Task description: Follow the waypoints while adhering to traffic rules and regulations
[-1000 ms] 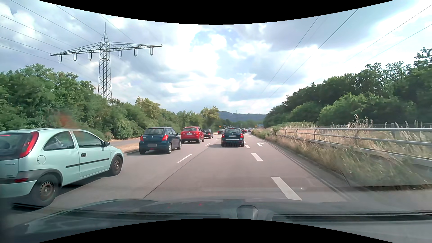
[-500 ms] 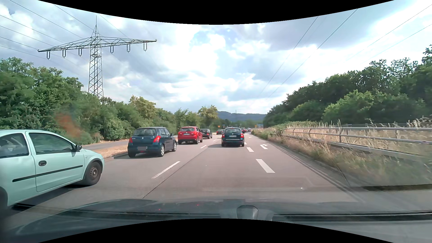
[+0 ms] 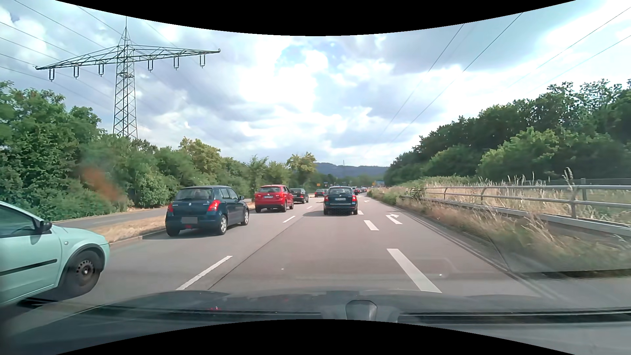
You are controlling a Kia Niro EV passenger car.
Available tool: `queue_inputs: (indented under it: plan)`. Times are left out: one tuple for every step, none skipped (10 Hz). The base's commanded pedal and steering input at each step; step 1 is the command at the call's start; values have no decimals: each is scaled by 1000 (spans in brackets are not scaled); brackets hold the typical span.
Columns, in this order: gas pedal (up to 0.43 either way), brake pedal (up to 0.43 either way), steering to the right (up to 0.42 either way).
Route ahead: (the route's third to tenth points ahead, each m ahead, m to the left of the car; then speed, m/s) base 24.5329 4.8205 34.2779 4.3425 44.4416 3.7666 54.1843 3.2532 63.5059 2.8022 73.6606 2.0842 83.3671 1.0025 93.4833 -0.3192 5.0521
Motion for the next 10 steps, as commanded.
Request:
queue_inputs:
  plan:
    - [39, 0, 4]
    - [39, 0, 4]
    - [28, 0, 4]
    - [8, 0, 4]
    - [0, 0, 4]
    - [0, 0, 4]
    - [0, 0, 4]
    - [0, 0, 4]
    - [0, 0, 4]
    - [0, 0, 4]
